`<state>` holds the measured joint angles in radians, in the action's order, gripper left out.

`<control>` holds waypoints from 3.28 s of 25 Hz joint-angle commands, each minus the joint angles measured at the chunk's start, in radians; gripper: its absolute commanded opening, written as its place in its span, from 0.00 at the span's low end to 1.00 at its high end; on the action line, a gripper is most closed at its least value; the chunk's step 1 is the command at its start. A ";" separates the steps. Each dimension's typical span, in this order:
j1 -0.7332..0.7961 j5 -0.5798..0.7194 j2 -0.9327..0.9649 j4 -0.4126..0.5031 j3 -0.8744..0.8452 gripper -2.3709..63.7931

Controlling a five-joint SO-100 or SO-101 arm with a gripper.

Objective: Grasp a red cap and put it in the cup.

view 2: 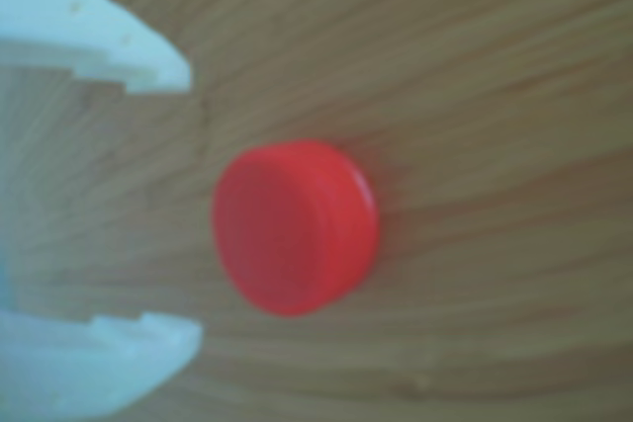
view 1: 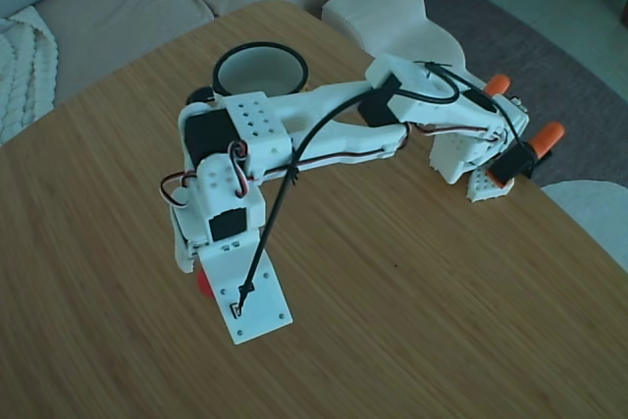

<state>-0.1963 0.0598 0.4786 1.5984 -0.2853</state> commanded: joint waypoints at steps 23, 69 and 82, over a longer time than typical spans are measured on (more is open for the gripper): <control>0.023 0.005 0.084 -0.012 -0.006 0.44; 0.048 0.005 0.006 -0.048 -0.003 0.44; 0.029 0.003 -0.002 -0.049 0.006 0.11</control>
<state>-0.1565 0.0598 0.4433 1.5478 -0.3007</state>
